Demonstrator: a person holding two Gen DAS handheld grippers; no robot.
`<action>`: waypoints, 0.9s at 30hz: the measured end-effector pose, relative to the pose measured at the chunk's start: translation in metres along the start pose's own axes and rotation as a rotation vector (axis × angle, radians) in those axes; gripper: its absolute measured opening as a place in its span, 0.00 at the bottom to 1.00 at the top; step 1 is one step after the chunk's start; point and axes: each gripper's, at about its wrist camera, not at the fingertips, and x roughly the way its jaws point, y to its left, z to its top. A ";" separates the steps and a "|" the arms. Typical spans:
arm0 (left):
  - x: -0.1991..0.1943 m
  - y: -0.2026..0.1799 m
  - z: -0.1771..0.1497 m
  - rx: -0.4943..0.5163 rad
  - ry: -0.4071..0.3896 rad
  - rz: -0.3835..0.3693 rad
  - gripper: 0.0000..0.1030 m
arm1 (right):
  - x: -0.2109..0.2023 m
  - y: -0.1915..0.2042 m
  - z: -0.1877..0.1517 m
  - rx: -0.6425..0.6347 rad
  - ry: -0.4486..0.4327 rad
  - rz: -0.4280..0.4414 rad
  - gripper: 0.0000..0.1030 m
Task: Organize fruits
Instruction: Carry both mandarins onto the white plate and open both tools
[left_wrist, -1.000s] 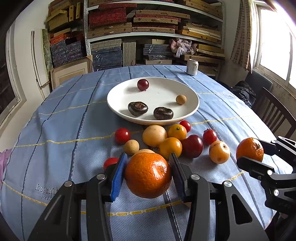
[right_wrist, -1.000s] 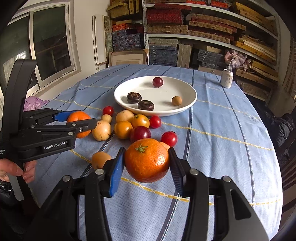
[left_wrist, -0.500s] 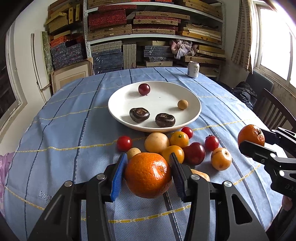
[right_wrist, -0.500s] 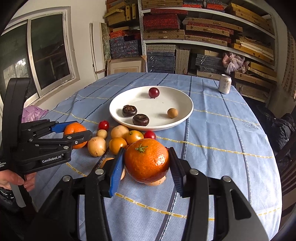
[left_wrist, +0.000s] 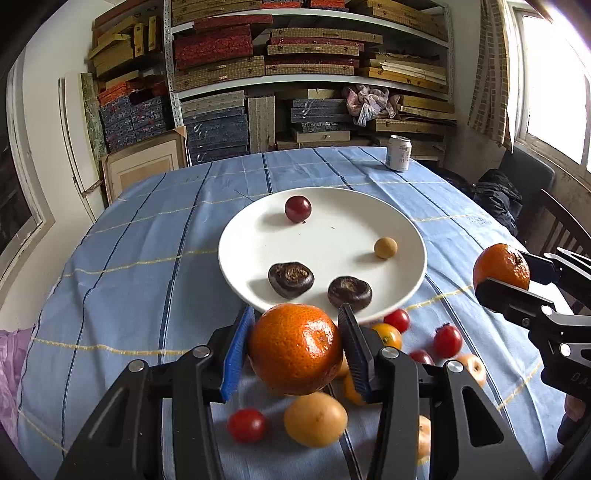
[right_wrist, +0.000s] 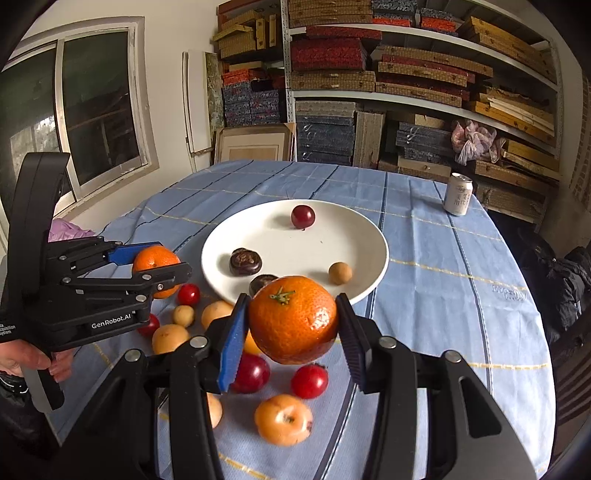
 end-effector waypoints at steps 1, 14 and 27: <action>0.007 0.002 0.006 0.003 0.007 -0.011 0.46 | 0.008 -0.003 0.007 0.000 0.001 0.002 0.44; 0.090 0.041 0.071 -0.011 0.041 0.037 0.46 | 0.130 -0.034 0.067 0.028 0.048 0.014 0.44; 0.130 0.046 0.069 -0.047 0.126 0.025 0.46 | 0.173 -0.037 0.064 0.027 0.142 0.034 0.45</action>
